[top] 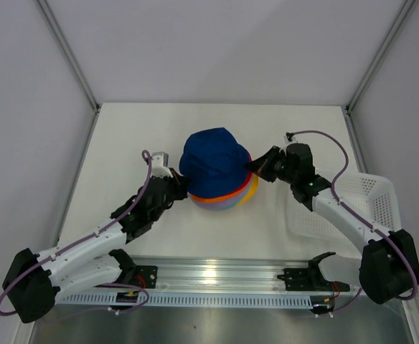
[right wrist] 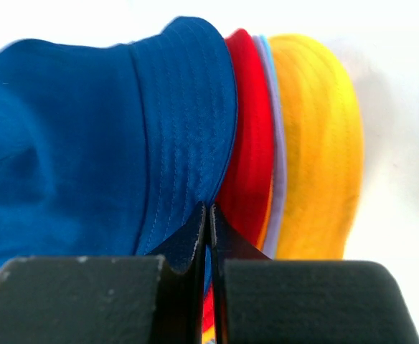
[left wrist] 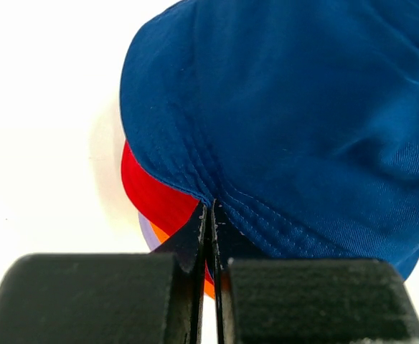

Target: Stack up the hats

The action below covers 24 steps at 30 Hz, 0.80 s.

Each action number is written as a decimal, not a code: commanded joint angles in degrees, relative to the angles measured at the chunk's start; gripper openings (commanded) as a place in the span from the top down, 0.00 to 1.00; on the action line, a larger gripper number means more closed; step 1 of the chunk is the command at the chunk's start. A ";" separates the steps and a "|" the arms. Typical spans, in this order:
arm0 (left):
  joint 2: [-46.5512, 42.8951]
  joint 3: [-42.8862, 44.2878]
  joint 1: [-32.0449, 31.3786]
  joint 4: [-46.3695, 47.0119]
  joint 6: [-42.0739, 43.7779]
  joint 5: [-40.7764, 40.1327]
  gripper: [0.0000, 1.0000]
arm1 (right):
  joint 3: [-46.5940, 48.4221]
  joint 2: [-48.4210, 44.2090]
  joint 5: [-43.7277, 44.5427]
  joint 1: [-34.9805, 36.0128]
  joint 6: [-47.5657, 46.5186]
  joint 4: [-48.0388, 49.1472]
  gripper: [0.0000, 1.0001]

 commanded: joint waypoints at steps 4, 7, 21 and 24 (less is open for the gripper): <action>2.07 -0.34 -1.04 -0.95 -0.51 0.25 0.99 | -5.66 -0.25 2.37 0.51 -3.77 -3.56 1.00; 4.26 -1.04 -1.21 -1.82 -1.90 -0.80 0.99 | -6.89 0.62 3.77 0.69 -5.08 -2.33 1.00; 6.39 -4.99 -1.21 -2.79 -7.36 -1.77 0.99 | -8.30 8.36 3.86 0.69 -8.07 -2.42 1.00; 3.75 -6.39 -1.21 -2.44 -6.40 -2.38 0.99 | -8.04 8.36 4.39 0.77 -8.77 -2.33 1.00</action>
